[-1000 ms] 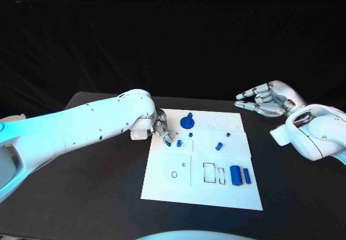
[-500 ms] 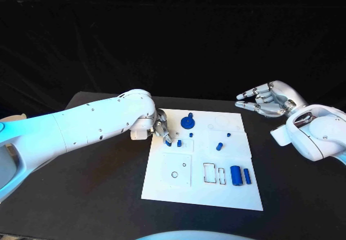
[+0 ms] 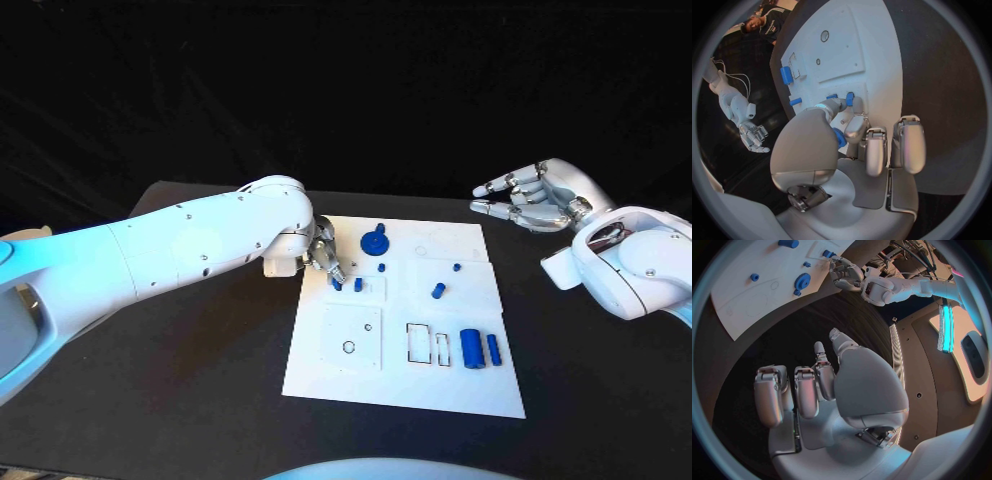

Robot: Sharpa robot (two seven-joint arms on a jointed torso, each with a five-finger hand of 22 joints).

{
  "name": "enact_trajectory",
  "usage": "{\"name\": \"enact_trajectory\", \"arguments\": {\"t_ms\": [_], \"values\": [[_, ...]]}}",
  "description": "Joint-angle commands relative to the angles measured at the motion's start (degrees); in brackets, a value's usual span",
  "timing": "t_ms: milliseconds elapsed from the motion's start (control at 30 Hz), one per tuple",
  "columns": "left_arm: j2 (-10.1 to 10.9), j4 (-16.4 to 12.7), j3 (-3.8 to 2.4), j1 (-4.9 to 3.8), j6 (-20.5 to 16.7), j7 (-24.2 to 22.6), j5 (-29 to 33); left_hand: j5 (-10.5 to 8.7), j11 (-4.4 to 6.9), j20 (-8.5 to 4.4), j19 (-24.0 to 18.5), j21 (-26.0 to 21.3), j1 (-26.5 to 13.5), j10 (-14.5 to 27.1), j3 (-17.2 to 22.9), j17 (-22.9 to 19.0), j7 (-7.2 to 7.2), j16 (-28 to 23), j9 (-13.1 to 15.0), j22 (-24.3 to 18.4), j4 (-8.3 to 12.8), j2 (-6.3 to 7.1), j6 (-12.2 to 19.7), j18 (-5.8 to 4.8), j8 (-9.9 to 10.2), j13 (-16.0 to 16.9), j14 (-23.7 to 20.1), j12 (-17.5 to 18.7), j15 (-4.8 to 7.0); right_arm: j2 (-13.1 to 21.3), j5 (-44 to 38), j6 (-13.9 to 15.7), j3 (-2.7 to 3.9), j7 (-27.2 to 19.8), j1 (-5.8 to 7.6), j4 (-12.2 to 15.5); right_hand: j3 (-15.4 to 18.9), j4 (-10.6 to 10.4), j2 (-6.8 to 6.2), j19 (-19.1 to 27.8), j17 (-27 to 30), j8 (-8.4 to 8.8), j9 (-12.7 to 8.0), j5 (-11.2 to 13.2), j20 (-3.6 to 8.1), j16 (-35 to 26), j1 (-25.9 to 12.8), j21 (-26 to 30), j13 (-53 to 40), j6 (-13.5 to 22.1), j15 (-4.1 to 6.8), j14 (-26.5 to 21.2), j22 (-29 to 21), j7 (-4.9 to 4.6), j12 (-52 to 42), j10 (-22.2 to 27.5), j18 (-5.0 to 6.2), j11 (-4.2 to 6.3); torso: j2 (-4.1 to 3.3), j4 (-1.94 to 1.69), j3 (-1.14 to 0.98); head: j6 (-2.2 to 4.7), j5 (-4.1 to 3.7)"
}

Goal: Assemble the parts on the task board

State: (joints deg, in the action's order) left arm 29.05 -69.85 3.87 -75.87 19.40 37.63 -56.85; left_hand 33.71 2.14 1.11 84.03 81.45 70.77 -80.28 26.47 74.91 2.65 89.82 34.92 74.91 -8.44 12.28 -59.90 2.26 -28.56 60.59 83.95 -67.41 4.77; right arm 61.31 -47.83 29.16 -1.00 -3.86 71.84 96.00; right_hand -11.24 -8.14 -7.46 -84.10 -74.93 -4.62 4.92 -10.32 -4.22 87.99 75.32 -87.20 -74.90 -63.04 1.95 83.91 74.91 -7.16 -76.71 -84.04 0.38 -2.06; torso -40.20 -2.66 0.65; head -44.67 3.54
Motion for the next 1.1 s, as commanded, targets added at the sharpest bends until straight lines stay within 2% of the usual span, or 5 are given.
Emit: {"name": "enact_trajectory", "arguments": {"t_ms": [33,567,1100], "values": [[-0.4,0.0,0.15,0.37,1.8,0.4,0.9,0.18,-0.05,-0.38,4.1,-0.1,-0.4,-0.4,9.1,15.1,-0.32,0.2,0.1,12.7,9.4,-0.22,-0.1,-0.48,0.4,0.0,6.0,-0.1,0.32,0.0,-0.1,-0.5,0.01,-0.5,-0.03,0.1,0.2,0.0,0.63,-3.6,-12.4,0.34,0.1,-0.1,0.07,-0.2,0.0,0.3,-8.6,0.4,-0.07,5.4,11.5,0.10,0.2,0.0,0.68,-0.16,0.04,-0.02,-0.02,-0.07,-0.06],[-1.1,1.3,0.22,0.66,0.6,0.5,0.4,0.05,0.40,-0.48,4.1,0.3,-2.2,-1.1,7.2,15.1,-1.01,0.2,1.0,12.8,8.4,-1.27,-0.4,-0.56,0.4,0.9,6.0,-0.7,0.63,0.0,0.0,-0.6,0.01,-0.6,-0.03,0.3,0.6,0.1,0.73,-3.6,-12.3,0.34,0.1,-0.1,0.02,-0.3,0.2,0.3,-8.6,0.5,-0.11,5.4,11.5,0.06,0.3,0.1,0.70,-0.19,0.05,-0.07,0.07,-0.13,-0.22],[-1.2,1.5,0.25,0.73,0.6,0.4,0.4,-0.05,1.34,-1.00,4.3,1.0,-5.6,-1.8,0.6,15.1,-2.33,0.2,1.7,13.0,5.3,-1.73,-1.8,-0.71,1.2,2.7,6.0,-1.7,1.37,0.0,0.0,-0.6,0.01,-0.7,-0.03,0.3,0.6,0.1,0.73,-3.6,-12.3,0.34,0.1,-0.1,0.02,-0.3,0.2,0.3,-8.6,0.5,-0.11,5.4,11.5,0.06,0.3,0.1,0.70,-0.19,0.02,-0.08,0.04,-0.23,-0.27]]}}
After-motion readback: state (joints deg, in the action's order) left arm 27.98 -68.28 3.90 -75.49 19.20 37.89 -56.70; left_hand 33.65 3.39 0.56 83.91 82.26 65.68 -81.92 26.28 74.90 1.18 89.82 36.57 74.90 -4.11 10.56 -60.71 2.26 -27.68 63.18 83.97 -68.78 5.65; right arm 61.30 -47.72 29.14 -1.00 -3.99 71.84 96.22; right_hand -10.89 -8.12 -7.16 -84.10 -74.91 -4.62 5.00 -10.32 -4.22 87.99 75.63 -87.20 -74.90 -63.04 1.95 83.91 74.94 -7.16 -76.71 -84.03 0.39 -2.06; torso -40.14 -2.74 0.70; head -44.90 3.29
